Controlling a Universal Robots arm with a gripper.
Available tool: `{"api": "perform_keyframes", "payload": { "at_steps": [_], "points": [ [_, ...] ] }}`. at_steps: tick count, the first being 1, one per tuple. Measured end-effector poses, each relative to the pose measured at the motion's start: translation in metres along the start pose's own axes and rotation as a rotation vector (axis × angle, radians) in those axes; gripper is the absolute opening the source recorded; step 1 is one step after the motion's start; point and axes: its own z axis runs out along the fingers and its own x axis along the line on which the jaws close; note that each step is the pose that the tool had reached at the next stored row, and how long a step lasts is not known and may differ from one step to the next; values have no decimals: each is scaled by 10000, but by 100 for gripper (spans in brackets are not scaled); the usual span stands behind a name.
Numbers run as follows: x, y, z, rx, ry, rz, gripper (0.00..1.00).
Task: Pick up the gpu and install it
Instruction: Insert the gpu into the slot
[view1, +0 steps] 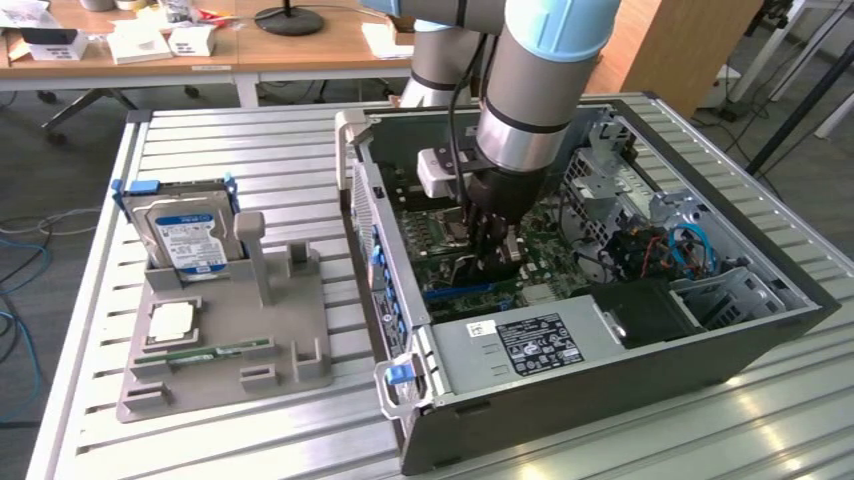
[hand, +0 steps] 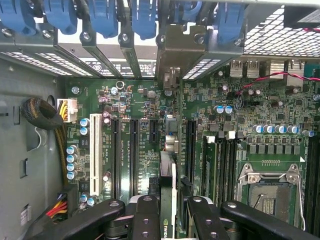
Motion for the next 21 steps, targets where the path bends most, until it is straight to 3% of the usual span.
{"api": "perform_keyframes", "payload": {
  "at_steps": [21],
  "points": [
    [-10, 19, 6, 0, 0, 0, 26]
  ]
}}
